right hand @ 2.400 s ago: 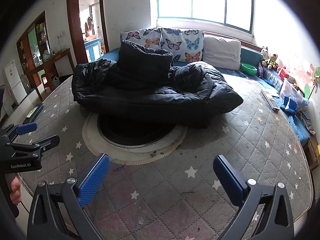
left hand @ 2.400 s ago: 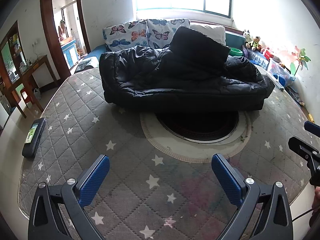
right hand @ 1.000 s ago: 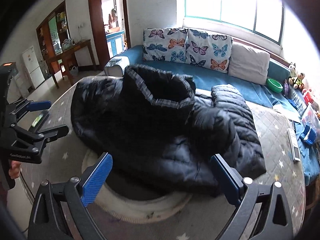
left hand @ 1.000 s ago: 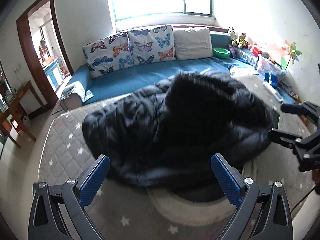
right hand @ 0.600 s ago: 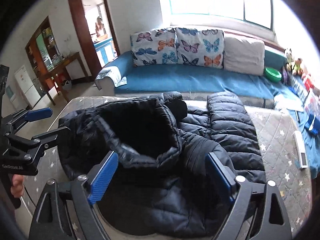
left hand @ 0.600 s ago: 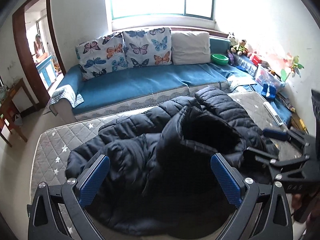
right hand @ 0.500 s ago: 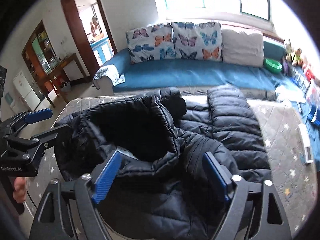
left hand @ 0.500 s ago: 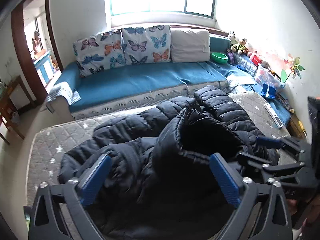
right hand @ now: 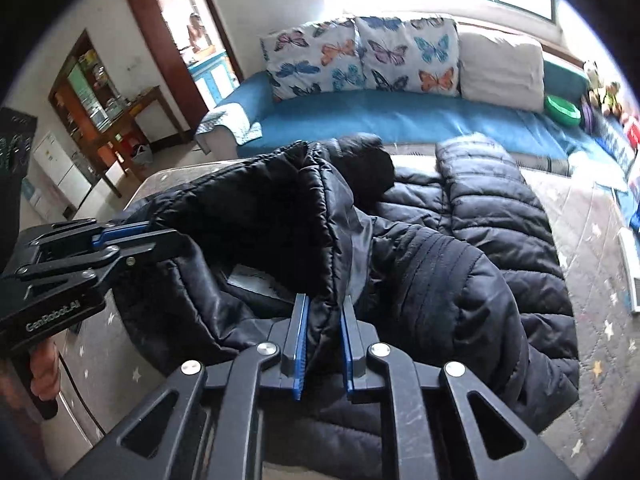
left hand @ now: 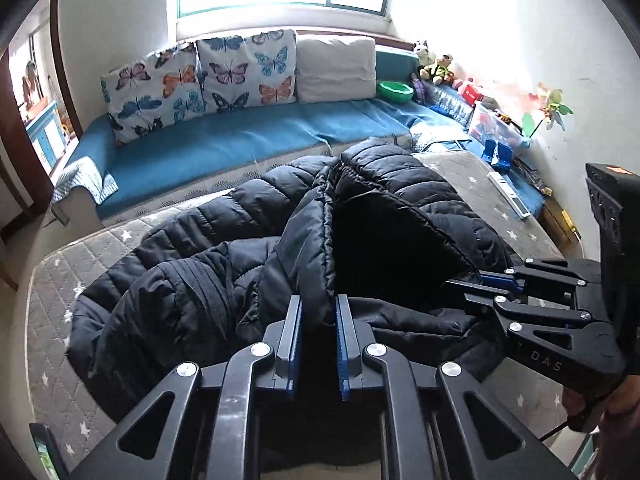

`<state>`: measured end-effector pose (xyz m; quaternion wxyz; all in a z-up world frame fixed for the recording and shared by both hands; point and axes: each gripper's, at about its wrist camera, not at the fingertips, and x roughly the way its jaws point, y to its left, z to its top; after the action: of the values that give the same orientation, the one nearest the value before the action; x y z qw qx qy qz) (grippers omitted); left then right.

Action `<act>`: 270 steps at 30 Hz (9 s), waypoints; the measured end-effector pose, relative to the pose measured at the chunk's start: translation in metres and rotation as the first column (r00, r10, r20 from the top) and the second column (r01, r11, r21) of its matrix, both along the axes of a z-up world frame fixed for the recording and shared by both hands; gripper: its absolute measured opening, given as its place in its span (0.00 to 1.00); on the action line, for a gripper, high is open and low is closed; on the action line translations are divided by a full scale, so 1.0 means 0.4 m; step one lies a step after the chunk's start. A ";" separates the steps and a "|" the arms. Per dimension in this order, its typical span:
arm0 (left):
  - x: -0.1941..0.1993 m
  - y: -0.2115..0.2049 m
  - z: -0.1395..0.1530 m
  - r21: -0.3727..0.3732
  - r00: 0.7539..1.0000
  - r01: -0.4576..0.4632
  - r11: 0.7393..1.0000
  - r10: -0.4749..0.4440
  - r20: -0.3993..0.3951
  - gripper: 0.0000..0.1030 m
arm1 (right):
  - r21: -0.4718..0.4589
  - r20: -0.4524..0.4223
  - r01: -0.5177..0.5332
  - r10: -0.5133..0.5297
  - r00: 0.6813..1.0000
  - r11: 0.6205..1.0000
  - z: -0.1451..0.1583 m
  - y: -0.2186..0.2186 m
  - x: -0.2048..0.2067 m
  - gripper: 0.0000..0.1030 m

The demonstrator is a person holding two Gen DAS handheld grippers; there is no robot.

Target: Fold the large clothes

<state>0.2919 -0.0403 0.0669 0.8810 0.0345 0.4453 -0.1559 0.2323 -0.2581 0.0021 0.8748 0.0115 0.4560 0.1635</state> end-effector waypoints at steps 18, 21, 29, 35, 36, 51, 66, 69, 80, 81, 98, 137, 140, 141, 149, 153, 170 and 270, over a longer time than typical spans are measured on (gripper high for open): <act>-0.619 0.004 0.161 0.038 0.987 0.117 0.992 -0.120 0.108 0.15 | -0.091 0.202 -0.227 0.242 0.949 0.969 0.142 0.128 -0.387 0.15; -0.720 0.004 0.138 0.042 0.986 0.136 0.990 -0.139 0.088 0.14 | -0.091 0.171 -0.261 0.273 0.947 0.961 0.122 0.137 -0.429 0.15; -0.912 -0.024 -0.009 0.072 0.981 0.192 0.979 -0.190 -0.036 0.15 | -0.078 -0.003 -0.336 0.337 0.942 0.939 0.033 0.126 -0.488 0.17; -0.986 -0.021 -0.101 0.065 0.967 0.207 0.976 -0.194 -0.164 0.15 | -0.082 -0.056 -0.357 0.353 0.934 0.931 0.029 0.106 -0.501 0.22; -0.986 -0.017 -0.103 0.065 0.966 0.210 0.976 -0.197 -0.167 0.15 | -0.087 -0.044 -0.358 0.356 0.934 0.930 0.041 0.101 -0.498 0.22; -0.705 0.024 -0.043 0.007 0.986 0.130 0.992 -0.128 -0.110 0.16 | -0.110 -0.034 -0.260 0.258 0.966 0.959 -0.059 0.107 -0.341 0.62; -0.507 0.189 -0.384 -0.028 0.924 -0.043 0.999 0.029 -0.381 0.16 | -0.058 -0.231 -0.268 0.249 0.941 0.962 -0.254 0.064 -0.311 0.63; -0.520 0.220 -0.390 -0.094 0.925 -0.078 0.992 0.037 -0.378 0.16 | -0.052 -0.223 -0.277 0.260 0.940 0.959 -0.210 0.060 -0.303 0.63; -0.542 0.152 -0.373 0.063 0.947 0.016 0.998 0.005 -0.322 0.16 | -0.114 -0.270 -0.179 0.143 0.952 0.977 -0.276 0.030 -0.134 0.63; -0.543 0.144 -0.370 0.083 0.948 0.028 0.996 -0.001 -0.318 0.16 | -0.111 -0.277 -0.183 0.146 0.950 0.977 -0.293 0.027 -0.133 0.63; -0.528 0.103 -0.349 0.184 0.947 0.067 0.981 -0.004 -0.321 0.21 | -0.013 -0.133 0.276 -0.275 0.952 0.961 -0.138 -0.464 0.121 0.63; -0.533 0.097 -0.351 0.205 0.949 0.069 0.976 0.000 -0.315 0.23 | 0.057 0.267 0.613 -0.604 0.751 0.788 -0.015 -0.709 -0.048 0.06; -0.537 0.086 -0.325 0.214 0.951 0.068 0.975 0.002 -0.309 0.23 | 0.129 0.130 0.573 -0.587 0.799 0.809 -0.075 -0.757 -0.033 0.06; -0.540 0.081 -0.309 0.217 0.954 0.072 0.973 -0.004 -0.298 0.24 | 0.138 0.095 0.564 -0.578 0.811 0.814 -0.092 -0.763 -0.018 0.06; -0.518 0.070 -0.152 0.209 0.985 0.057 0.976 -0.021 -0.170 0.69 | 0.142 -0.050 0.552 -0.551 0.833 0.821 -0.227 -0.768 0.116 0.60; -0.425 0.097 -0.043 0.200 0.997 0.000 0.980 0.015 -0.076 0.88 | 0.142 -0.099 0.535 -0.526 0.845 0.833 -0.271 -0.747 0.138 0.60; 0.084 0.168 -0.055 0.207 0.963 -0.114 0.972 0.160 -0.218 0.90 | 0.204 -0.113 0.452 -0.437 0.892 0.869 -0.315 -0.740 0.197 0.60; -0.447 0.651 -0.126 0.081 0.853 -0.513 0.854 0.518 -0.067 0.51 | 0.068 -0.101 0.524 -0.517 0.850 0.849 -0.202 -0.710 -0.036 0.23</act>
<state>0.1132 0.2203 0.0164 0.8691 -0.0664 0.4803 0.0981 0.2178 -0.5422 -0.0788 0.8662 0.1817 0.4617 -0.0593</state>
